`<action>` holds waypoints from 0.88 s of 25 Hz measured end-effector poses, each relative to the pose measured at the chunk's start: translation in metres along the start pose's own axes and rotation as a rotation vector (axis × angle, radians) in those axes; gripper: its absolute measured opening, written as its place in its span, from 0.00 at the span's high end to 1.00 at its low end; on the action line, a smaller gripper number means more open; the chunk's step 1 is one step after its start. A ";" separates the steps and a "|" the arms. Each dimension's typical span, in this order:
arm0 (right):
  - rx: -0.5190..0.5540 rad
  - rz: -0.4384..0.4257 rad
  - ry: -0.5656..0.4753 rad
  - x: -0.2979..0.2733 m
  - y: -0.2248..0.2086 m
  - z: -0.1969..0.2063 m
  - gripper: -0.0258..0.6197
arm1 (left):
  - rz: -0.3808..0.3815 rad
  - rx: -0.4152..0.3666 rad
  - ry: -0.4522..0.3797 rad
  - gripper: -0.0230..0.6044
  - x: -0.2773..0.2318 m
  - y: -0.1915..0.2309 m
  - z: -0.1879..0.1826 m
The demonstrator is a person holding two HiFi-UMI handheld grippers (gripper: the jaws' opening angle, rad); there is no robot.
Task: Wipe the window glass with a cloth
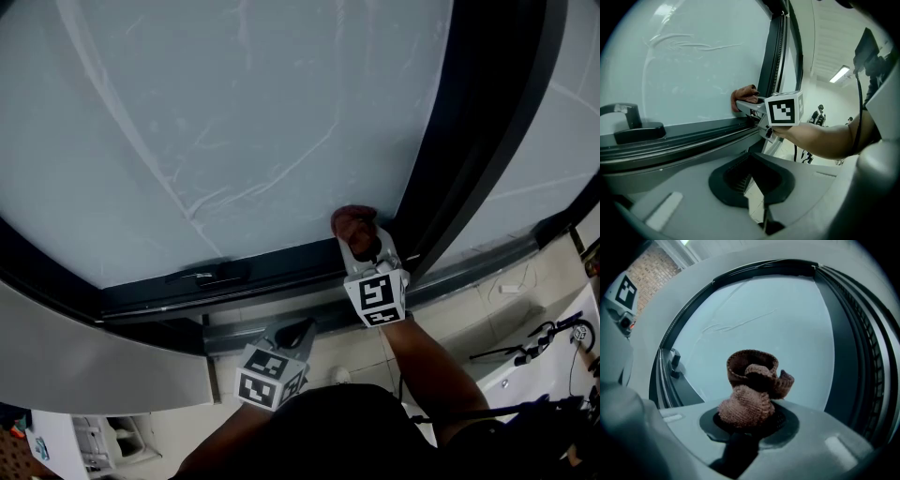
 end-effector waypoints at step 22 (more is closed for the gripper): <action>0.127 -0.030 0.187 -0.002 0.018 0.034 0.83 | 0.009 0.005 -0.014 0.94 0.017 0.004 0.005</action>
Point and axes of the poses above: the fingertips, and each gripper's own axes: x backward along the fingers, y to its left, z out of its underside, the point moved 4 cm from there along x, backward along the fingers, and after that the axes turned 3 degrees about -y, right-handed, at the moved point
